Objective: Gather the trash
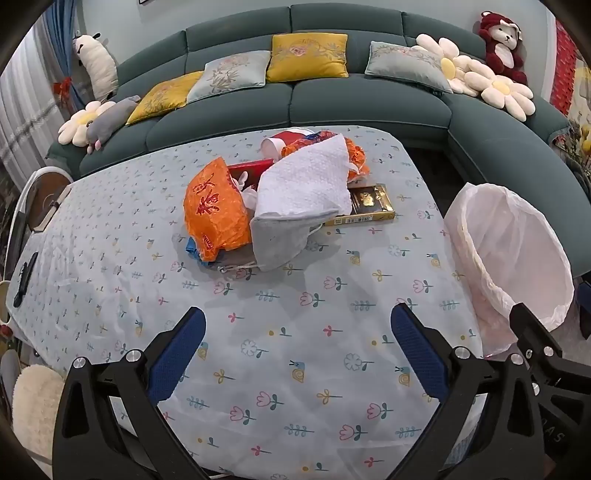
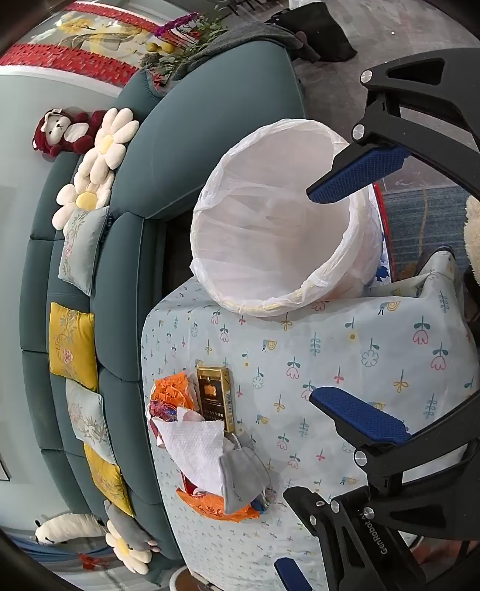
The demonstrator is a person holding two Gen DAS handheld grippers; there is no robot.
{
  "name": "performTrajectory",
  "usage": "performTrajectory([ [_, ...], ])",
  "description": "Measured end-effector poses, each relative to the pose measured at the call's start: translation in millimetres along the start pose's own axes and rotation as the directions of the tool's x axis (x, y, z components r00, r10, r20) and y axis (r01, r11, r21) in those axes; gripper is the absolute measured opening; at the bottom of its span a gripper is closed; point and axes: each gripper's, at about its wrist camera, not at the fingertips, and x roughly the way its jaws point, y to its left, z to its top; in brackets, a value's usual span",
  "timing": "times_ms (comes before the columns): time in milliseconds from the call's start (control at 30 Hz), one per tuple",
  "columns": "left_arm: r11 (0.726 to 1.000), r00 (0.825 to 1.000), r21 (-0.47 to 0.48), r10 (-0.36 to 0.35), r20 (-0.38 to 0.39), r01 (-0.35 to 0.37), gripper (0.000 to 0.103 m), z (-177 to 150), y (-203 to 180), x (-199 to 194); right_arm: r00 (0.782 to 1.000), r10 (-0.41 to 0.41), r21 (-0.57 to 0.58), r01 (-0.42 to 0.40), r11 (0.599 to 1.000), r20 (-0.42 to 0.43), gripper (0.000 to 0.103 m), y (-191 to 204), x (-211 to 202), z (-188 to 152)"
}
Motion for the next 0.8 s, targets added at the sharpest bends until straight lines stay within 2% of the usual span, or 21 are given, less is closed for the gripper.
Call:
performTrajectory([
  [800,1.0,1.0,-0.004,-0.005,-0.001,0.005,0.096,3.8,-2.1,0.3,1.0,-0.003,-0.001,0.003,1.0,-0.001,0.095,1.0,0.4,0.0],
])
